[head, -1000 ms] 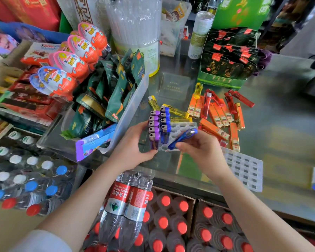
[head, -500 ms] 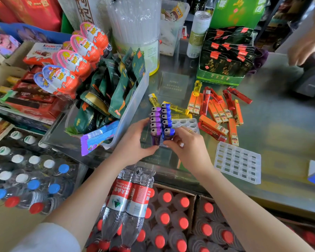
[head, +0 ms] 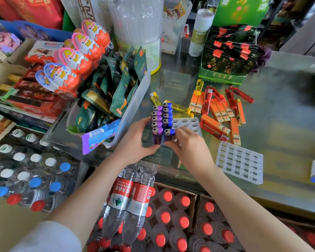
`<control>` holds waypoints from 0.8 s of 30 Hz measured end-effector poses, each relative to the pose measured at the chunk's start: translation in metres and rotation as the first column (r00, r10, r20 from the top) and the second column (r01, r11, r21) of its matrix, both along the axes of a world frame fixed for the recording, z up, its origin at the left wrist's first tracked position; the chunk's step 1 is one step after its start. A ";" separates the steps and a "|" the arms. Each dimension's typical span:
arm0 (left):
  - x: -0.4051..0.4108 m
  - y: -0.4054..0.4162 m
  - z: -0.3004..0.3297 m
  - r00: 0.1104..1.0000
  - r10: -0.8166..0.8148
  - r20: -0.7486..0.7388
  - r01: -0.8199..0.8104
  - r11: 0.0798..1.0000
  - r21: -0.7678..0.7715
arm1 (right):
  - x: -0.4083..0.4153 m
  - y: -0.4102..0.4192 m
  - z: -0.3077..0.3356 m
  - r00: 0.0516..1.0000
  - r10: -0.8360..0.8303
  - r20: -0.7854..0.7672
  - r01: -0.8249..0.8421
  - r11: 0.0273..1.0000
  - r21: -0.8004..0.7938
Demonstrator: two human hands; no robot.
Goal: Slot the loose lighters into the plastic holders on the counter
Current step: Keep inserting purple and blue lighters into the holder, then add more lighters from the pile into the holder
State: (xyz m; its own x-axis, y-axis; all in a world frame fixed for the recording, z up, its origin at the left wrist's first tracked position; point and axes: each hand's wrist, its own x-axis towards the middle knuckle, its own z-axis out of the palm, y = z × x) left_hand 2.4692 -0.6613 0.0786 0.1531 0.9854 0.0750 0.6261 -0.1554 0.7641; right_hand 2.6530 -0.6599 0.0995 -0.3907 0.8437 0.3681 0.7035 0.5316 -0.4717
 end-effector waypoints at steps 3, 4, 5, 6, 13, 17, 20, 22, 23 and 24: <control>0.001 -0.002 0.003 1.000 0.004 -0.007 -0.004 1.000 0.011 | -0.001 -0.002 -0.002 1.000 -0.020 0.006 0.020 0.999 0.029; 0.002 -0.002 0.004 1.000 0.008 -0.008 -0.008 1.000 0.009 | -0.002 -0.002 -0.002 0.999 -0.031 0.010 0.031 0.999 0.034; 0.002 -0.002 0.005 1.000 0.011 -0.008 -0.011 1.000 0.006 | -0.002 -0.002 -0.002 0.999 -0.045 0.010 0.045 0.998 0.037; 0.002 -0.003 0.005 1.000 0.013 -0.008 -0.013 1.000 0.001 | -0.003 -0.003 -0.003 0.998 -0.059 -0.001 0.059 0.998 0.036; 0.003 -0.005 0.005 0.999 0.049 -0.001 -0.049 0.999 -0.007 | 0.006 0.006 0.007 0.986 -0.025 0.162 0.039 0.996 -0.082; -0.001 -0.004 -0.001 1.000 0.018 -0.010 -0.018 1.000 -0.004 | 0.027 0.021 0.023 0.979 0.108 0.175 -0.060 0.963 -0.261; -0.001 -0.004 -0.001 1.000 0.010 -0.012 -0.010 1.000 -0.001 | 0.046 0.036 0.023 0.998 -0.054 0.025 0.058 0.976 -0.211; -0.001 -0.005 0.001 1.000 0.000 -0.008 0.000 1.000 -0.003 | 0.057 0.046 0.018 0.965 -0.256 0.045 0.260 0.953 -0.156; -0.001 -0.006 0.002 1.000 -0.006 -0.007 0.006 1.000 -0.001 | 0.062 0.049 0.017 0.941 -0.327 0.089 0.337 0.929 -0.150; -0.001 -0.005 0.003 1.000 -0.011 -0.008 0.011 1.000 0.000 | 0.066 0.050 0.014 0.926 -0.357 0.127 0.374 0.915 -0.153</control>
